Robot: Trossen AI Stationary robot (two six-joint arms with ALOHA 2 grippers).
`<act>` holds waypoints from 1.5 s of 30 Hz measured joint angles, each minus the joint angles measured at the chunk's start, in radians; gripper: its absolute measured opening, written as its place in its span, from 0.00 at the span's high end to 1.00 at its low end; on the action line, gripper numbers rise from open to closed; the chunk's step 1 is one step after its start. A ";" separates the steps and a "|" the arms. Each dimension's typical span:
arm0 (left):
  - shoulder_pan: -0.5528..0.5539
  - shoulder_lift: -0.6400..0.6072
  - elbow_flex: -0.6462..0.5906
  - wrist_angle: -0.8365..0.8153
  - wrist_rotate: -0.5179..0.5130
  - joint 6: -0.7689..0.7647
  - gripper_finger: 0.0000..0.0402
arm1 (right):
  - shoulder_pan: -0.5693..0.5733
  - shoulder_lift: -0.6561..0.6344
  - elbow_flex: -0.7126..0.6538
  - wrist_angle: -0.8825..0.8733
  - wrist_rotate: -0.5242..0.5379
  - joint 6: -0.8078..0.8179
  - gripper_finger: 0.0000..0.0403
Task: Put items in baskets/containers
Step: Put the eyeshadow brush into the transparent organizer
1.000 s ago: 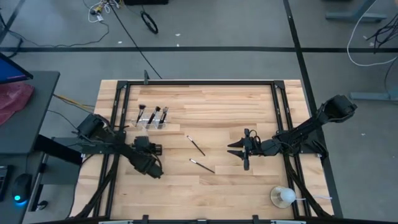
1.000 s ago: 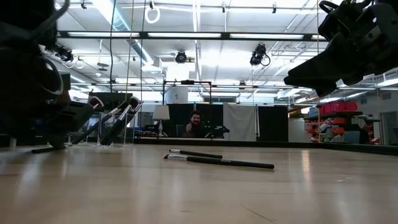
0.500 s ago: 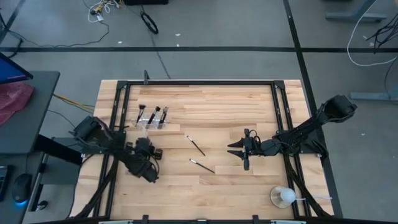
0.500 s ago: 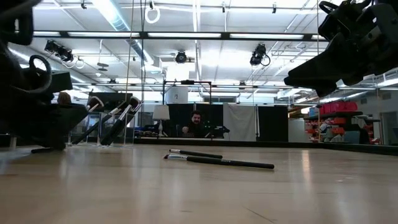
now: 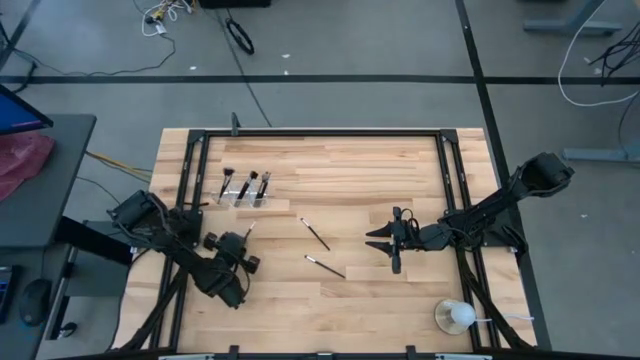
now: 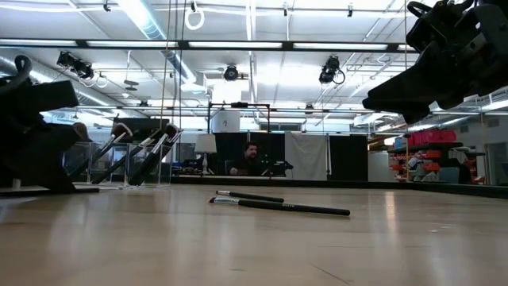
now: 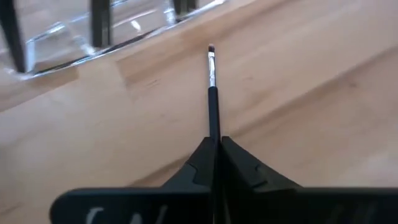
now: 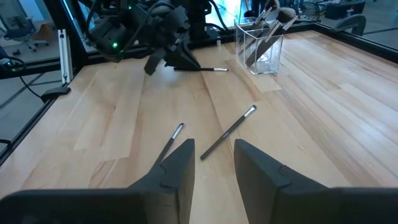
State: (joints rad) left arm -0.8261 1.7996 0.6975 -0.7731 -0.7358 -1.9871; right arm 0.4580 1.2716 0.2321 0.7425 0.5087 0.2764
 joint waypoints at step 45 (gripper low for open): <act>0.201 0.001 0.004 0.537 -0.150 0.602 0.69 | 0.000 0.000 0.000 0.001 0.000 0.000 0.72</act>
State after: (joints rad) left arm -0.6247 1.8005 0.7012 -0.2361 -0.8855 -1.3846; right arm 0.4576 1.2716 0.2321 0.7435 0.5087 0.2760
